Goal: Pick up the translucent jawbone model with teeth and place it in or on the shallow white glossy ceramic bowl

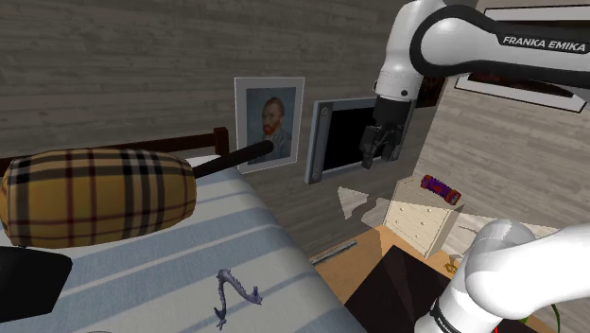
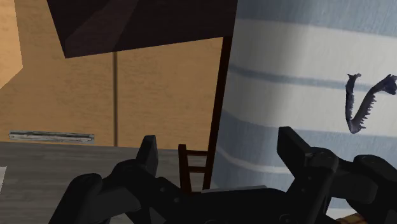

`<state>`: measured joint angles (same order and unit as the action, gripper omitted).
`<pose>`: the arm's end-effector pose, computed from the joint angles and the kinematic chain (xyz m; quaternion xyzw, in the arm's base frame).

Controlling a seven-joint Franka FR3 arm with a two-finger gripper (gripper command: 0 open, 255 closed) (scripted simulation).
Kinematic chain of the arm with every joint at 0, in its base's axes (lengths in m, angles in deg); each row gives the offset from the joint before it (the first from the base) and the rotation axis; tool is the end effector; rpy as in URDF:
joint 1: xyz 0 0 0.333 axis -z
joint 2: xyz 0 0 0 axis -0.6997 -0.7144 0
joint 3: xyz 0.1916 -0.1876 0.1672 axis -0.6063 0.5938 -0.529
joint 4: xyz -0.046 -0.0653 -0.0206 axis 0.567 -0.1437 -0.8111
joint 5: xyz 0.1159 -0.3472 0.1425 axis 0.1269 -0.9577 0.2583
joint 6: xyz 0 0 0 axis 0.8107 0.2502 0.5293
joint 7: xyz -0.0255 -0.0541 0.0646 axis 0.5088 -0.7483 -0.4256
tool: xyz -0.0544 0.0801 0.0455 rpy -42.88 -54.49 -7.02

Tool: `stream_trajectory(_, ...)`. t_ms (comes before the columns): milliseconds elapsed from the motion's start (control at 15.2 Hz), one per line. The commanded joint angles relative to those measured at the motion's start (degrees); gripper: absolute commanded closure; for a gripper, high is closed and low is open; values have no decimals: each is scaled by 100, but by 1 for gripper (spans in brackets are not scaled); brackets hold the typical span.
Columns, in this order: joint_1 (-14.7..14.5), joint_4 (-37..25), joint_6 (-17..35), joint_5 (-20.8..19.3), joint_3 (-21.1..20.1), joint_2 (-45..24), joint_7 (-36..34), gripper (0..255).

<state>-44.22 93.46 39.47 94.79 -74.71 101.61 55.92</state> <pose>0.3093 0.0219 0.6031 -0.9986 0.0390 0.0121 0.0330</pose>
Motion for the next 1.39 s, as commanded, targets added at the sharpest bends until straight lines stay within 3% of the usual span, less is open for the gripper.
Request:
stream_trajectory(0, 0, 0, 0, 0, 0, 0, 0, 0)
stream_trajectory(660, -407, 485, 1380, 718, -814, -938, -615, 0)
stream_trajectory(1320, -760, 296, 2767, 1160, -1625, -2474, -1181, 0)
